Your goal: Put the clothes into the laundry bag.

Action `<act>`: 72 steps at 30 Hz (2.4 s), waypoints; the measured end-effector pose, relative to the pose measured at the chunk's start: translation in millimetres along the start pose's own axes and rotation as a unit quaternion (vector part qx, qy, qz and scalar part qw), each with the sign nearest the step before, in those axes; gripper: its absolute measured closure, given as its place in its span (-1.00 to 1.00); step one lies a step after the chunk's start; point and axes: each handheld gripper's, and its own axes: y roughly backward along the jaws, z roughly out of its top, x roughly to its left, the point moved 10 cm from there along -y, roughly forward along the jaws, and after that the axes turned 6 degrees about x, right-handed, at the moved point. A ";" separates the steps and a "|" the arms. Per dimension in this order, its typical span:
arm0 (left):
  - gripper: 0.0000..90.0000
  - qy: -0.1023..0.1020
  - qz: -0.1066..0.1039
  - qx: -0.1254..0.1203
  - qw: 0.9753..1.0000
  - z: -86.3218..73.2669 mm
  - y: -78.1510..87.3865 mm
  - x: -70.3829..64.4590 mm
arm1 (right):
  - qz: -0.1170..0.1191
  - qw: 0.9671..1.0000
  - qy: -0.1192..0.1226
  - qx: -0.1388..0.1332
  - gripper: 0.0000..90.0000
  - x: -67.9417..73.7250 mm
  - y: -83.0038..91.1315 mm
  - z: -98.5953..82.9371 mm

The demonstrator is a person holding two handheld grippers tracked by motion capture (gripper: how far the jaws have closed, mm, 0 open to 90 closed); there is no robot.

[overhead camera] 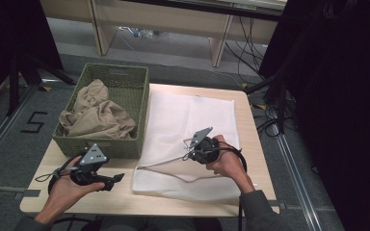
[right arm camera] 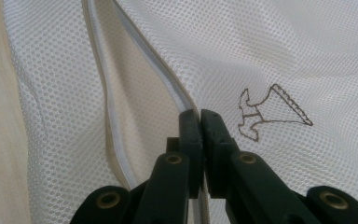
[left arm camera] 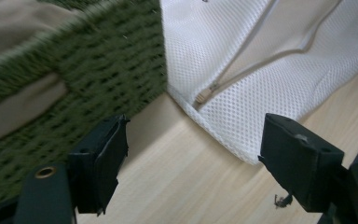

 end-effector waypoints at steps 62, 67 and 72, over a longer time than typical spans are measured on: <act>-1.00 0.087 0.035 0.216 0.972 53.7 -74.3 170.2 | 0.013 1.000 0.014 0.019 0.97 3.5 -9.4 -4.2; -1.00 0.068 0.054 0.231 0.969 56.7 -78.8 172.1 | 0.014 1.000 0.013 0.019 0.97 3.9 -9.3 -4.2; -1.00 0.048 0.071 0.245 0.966 56.2 -83.0 176.1 | 0.014 1.000 0.014 0.019 0.97 3.8 -9.6 -4.2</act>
